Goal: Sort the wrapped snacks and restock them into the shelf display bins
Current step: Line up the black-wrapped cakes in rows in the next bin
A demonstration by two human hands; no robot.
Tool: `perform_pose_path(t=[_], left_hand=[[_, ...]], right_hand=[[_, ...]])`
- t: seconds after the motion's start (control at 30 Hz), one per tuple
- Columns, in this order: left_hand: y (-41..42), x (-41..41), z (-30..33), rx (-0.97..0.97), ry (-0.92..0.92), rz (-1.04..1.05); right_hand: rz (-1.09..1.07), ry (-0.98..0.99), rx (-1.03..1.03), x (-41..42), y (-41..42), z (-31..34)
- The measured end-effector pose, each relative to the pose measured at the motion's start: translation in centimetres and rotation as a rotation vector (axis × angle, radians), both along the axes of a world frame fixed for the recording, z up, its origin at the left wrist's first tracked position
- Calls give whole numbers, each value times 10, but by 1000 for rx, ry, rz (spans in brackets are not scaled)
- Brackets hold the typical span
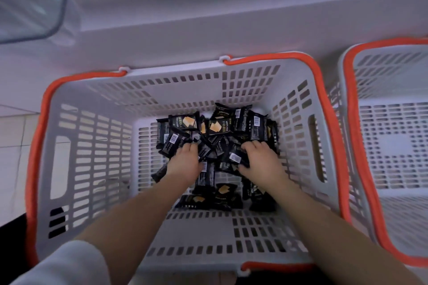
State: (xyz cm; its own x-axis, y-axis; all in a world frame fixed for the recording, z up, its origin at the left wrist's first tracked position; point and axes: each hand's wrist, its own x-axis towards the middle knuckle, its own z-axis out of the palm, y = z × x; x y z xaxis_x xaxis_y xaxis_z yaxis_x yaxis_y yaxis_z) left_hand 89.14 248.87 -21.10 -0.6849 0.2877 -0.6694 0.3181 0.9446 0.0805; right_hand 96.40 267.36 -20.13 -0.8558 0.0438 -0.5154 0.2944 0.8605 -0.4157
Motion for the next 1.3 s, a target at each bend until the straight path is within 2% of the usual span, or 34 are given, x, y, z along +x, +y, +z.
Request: perform_pose_path(t=[0.13, 0.2, 0.23, 0.3, 0.4, 0.43, 0.5, 0.63, 0.77, 0.83, 1.0, 1.07, 1.13, 1.17, 1.23, 1.3], left_hand=[[8, 4, -9, -16, 50, 50], [9, 4, -12, 61, 30, 131], [11, 3, -11, 143, -7, 241], [15, 3, -2, 388, -160, 623], [18, 7, 18, 797, -573, 1231], [16, 9, 24, 908, -692, 1344], [12, 12, 33, 1054, -811, 1462], [13, 16, 43, 1144, -828, 1545], [15, 14, 42, 1152, -808, 1457], [15, 15, 39, 1114, -802, 1375], [9, 13, 37, 935, -753, 1176], [2, 9, 39, 772, -692, 928], [-2, 5, 43, 590, -649, 602], [-1, 4, 45, 525, -655, 522], [2, 4, 43, 460, -657, 521], [5, 4, 42, 465, -641, 621]], right_hand=[[-710, -325, -756, -6, -4, 14], [-1027, -380, -1080, -6, -6, 17], [-1134, -356, -1202, -5, -6, 17], [-1259, -297, -1360, -3, -8, 18], [-1321, -237, -1458, -1, -10, 22], [-1309, -227, -1449, -1, -11, 23], [-1272, -212, -1410, -2, -14, 25], [-1166, -170, -1260, -3, -19, 29], [-1078, -154, -985, 2, -25, 27], [-1032, -147, -902, 4, -30, 23], [-1136, -25, -852, -2, -33, 20], [-1120, 6, -823, -3, -26, 20], [-975, 10, -730, -3, -18, 20], [-851, 11, -676, -2, -15, 21], [-600, -4, -621, -1, -14, 22], [-408, -45, -585, -1, -17, 24]])
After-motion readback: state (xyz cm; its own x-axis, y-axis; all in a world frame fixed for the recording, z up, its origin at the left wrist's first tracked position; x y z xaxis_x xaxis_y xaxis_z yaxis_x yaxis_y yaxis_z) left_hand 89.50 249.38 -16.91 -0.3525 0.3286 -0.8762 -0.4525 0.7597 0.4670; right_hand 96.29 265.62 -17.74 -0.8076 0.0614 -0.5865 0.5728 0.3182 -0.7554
